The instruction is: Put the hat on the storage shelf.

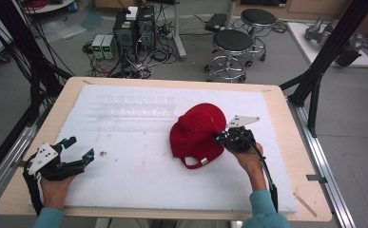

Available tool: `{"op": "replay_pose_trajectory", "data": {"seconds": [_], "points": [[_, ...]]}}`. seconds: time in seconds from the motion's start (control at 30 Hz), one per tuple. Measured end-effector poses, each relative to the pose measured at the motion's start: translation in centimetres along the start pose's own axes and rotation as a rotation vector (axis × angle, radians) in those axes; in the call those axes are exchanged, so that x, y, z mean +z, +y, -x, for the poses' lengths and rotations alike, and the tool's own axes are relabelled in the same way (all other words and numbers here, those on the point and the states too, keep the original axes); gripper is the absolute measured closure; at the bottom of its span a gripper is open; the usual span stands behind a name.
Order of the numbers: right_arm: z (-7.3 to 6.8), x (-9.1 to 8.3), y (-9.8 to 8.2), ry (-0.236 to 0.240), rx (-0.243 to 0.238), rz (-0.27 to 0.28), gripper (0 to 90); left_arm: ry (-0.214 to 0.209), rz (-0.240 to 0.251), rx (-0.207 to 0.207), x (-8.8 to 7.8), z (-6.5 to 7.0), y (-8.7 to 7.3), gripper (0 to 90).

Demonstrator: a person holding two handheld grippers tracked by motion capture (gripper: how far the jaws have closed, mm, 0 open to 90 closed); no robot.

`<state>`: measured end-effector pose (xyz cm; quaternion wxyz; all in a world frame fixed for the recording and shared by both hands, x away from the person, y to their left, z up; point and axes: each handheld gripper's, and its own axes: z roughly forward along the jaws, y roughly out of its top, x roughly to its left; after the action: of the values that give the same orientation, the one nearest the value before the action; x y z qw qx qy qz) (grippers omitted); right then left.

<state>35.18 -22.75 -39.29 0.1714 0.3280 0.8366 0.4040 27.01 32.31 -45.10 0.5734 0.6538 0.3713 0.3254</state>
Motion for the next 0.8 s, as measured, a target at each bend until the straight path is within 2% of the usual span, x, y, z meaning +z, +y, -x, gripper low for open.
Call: {"op": "replay_pose_trajectory", "data": {"seconds": [0.23, 0.53, 0.8], "points": [[-1.4, 0.0, 0.4, 0.036, 0.043, -0.006, 87.2, 0.001, 0.000, 0.001, 0.0, 0.0, 0.0, 14.9], [-2.8, -0.3, 1.2, 0.118, 0.153, 0.049, 87.6, 0.001, 0.000, 0.001, 0.0, 0.0, 0.0, 14.9], [-4.4, -0.1, 1.7, 0.174, 0.187, 0.051, 87.5, 0.000, 0.000, 0.000, 0.0, 0.0, 0.0, 14.9]]}}
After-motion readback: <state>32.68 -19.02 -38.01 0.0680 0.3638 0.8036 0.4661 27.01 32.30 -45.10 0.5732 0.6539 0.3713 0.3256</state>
